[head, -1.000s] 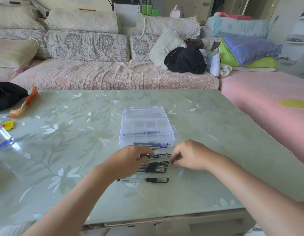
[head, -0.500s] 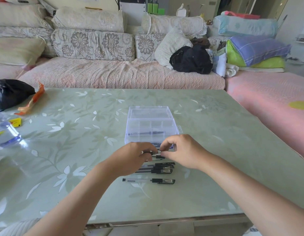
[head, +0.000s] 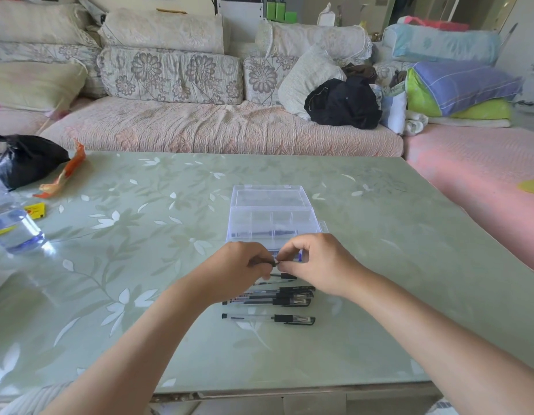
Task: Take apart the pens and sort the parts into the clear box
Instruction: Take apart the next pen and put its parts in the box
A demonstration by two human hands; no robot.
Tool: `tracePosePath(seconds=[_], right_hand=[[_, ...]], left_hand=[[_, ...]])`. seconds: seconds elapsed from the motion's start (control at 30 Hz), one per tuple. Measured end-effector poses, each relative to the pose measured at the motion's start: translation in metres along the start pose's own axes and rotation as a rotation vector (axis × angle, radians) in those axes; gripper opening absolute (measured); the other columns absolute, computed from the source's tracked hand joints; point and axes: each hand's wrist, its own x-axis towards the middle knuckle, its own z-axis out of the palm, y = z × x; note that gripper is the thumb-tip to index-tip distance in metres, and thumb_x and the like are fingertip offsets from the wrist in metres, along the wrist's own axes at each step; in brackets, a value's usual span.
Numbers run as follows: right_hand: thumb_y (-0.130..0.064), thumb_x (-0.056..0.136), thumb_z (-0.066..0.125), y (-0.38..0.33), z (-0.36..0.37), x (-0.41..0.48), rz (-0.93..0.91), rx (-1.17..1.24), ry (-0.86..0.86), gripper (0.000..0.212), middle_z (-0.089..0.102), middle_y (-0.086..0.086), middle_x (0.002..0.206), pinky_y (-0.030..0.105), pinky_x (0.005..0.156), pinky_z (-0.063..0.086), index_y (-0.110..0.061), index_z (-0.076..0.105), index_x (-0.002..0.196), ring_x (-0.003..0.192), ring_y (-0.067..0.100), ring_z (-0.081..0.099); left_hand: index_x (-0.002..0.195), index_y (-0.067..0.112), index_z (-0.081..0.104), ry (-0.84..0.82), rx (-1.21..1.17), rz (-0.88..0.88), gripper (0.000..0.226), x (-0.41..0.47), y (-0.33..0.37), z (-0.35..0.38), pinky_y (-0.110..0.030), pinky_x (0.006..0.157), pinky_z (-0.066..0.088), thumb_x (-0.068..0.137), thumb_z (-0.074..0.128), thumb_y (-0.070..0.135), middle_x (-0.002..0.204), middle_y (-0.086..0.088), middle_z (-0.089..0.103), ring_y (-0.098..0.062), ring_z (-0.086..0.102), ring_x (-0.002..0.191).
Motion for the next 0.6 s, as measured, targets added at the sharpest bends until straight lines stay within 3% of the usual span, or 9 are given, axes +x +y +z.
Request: tracePosePath(seconds=[0.13, 0.27, 0.37, 0.43, 0.53, 0.6], right_hand=[[-0.020, 0.081, 0.078, -0.0011, 0.0000, 0.0014, -0.010, -0.013, 0.014, 0.009, 0.056, -0.039, 0.062, 0.003, 0.058, 0.035, -0.026, 0.072, 0.085, 0.062, -0.015, 0.052], [-0.031, 0.083, 0.075, -0.0004, 0.0017, 0.0018, -0.017, 0.007, 0.013, 0.004, 0.064, -0.023, 0.074, 0.006, 0.058, 0.035, -0.029, 0.072, 0.082, 0.063, -0.010, 0.053], [-0.047, 0.086, 0.067, 0.0029, 0.0041, 0.0035, 0.011, -0.001, -0.032, 0.019, 0.064, -0.018, 0.072, 0.016, 0.057, 0.035, -0.031, 0.071, 0.077, 0.055, 0.001, 0.047], [-0.053, 0.084, 0.066, 0.0039, 0.0034, 0.0037, 0.037, -0.020, -0.058, 0.021, 0.065, -0.019, 0.074, 0.022, 0.059, 0.038, -0.033, 0.071, 0.081, 0.057, 0.000, 0.047], [-0.046, 0.077, 0.075, 0.0037, 0.0005, 0.0027, 0.036, -0.029, -0.051, 0.019, 0.066, -0.025, 0.087, 0.016, 0.064, 0.036, -0.036, 0.068, 0.091, 0.067, -0.012, 0.052], [-0.038, 0.077, 0.077, 0.0036, -0.0016, 0.0020, 0.015, -0.039, -0.030, 0.016, 0.064, -0.023, 0.085, 0.015, 0.063, 0.034, -0.033, 0.065, 0.088, 0.066, -0.013, 0.052]], left_hand=[[0.092, 0.032, 0.067, 0.023, -0.037, 0.003, 0.014, 0.0003, -0.0014, -0.0019, -0.020, 0.055, 0.048, 0.091, 0.057, 0.022, 0.082, 0.016, 0.072, -0.005, 0.059, 0.065], [0.088, 0.037, 0.067, 0.037, -0.012, 0.010, 0.015, -0.0006, -0.0017, -0.0028, -0.025, 0.062, 0.049, 0.091, 0.058, 0.025, 0.081, 0.019, 0.071, -0.003, 0.058, 0.066], [0.087, 0.038, 0.068, 0.061, 0.032, 0.014, 0.013, -0.0022, -0.0005, -0.0040, -0.030, 0.068, 0.051, 0.090, 0.058, 0.029, 0.081, 0.023, 0.070, -0.004, 0.058, 0.066], [0.088, 0.038, 0.068, 0.068, 0.053, 0.014, 0.013, -0.0030, 0.0006, -0.0038, -0.029, 0.067, 0.051, 0.089, 0.058, 0.031, 0.080, 0.025, 0.069, -0.005, 0.059, 0.066], [0.091, 0.039, 0.069, 0.074, 0.076, 0.007, 0.013, -0.0030, 0.0010, -0.0041, -0.028, 0.067, 0.051, 0.090, 0.058, 0.032, 0.080, 0.026, 0.068, -0.003, 0.057, 0.064], [0.093, 0.039, 0.068, 0.070, 0.086, 0.007, 0.013, -0.0030, 0.0015, -0.0043, -0.025, 0.065, 0.049, 0.090, 0.058, 0.032, 0.081, 0.027, 0.068, -0.003, 0.057, 0.063]])
